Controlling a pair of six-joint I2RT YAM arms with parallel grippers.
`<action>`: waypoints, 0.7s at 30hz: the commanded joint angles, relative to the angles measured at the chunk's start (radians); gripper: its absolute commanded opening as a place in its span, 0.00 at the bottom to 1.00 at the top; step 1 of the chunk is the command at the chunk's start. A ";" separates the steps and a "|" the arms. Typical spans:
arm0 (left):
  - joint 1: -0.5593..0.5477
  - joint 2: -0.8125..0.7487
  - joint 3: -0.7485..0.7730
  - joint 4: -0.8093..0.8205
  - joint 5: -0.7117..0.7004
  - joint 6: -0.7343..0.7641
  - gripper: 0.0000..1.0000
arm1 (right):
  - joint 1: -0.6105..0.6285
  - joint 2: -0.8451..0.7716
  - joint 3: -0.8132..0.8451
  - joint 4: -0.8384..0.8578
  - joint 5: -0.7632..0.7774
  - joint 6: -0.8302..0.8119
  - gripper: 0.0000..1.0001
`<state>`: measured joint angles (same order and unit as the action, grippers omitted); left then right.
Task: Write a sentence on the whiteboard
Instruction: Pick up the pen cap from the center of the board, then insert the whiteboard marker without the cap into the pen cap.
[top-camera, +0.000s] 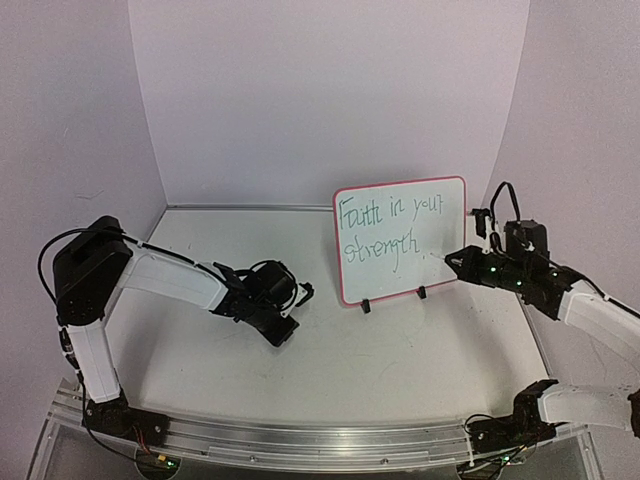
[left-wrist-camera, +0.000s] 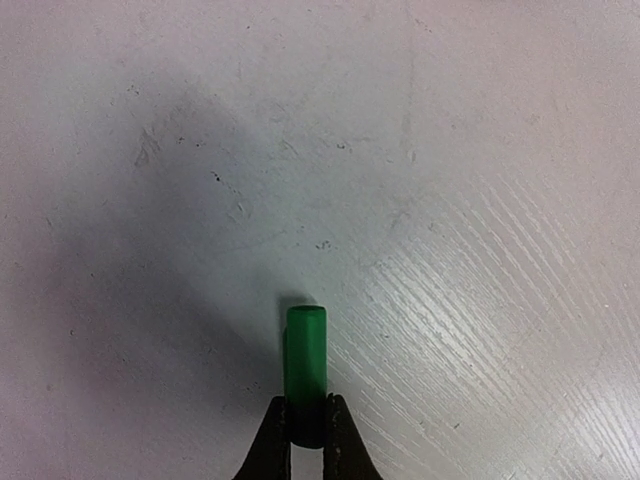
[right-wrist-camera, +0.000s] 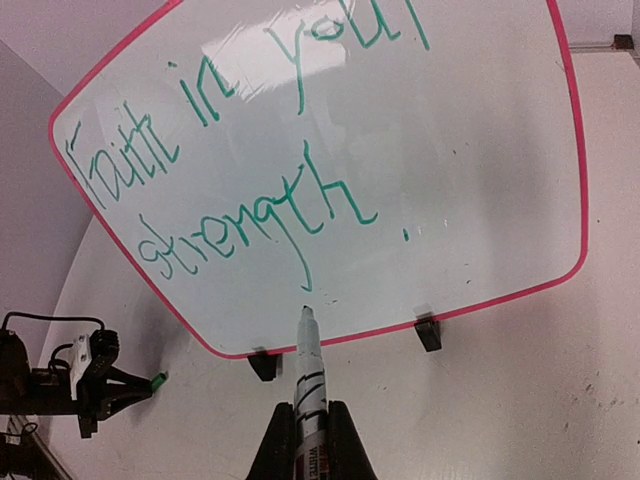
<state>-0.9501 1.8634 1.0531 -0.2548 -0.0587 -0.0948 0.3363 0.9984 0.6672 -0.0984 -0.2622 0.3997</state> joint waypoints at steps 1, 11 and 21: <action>0.007 -0.105 0.034 -0.073 0.040 0.021 0.00 | -0.008 0.007 0.087 -0.067 0.041 -0.047 0.00; 0.040 -0.243 0.134 -0.161 0.343 0.253 0.00 | -0.009 -0.003 0.162 -0.098 -0.372 -0.141 0.00; 0.032 -0.290 0.115 -0.091 0.577 0.322 0.00 | 0.031 0.209 0.175 -0.099 -0.847 -0.088 0.00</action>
<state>-0.9115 1.6016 1.1519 -0.3830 0.4148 0.1875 0.3346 1.1195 0.8249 -0.1945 -0.8774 0.2967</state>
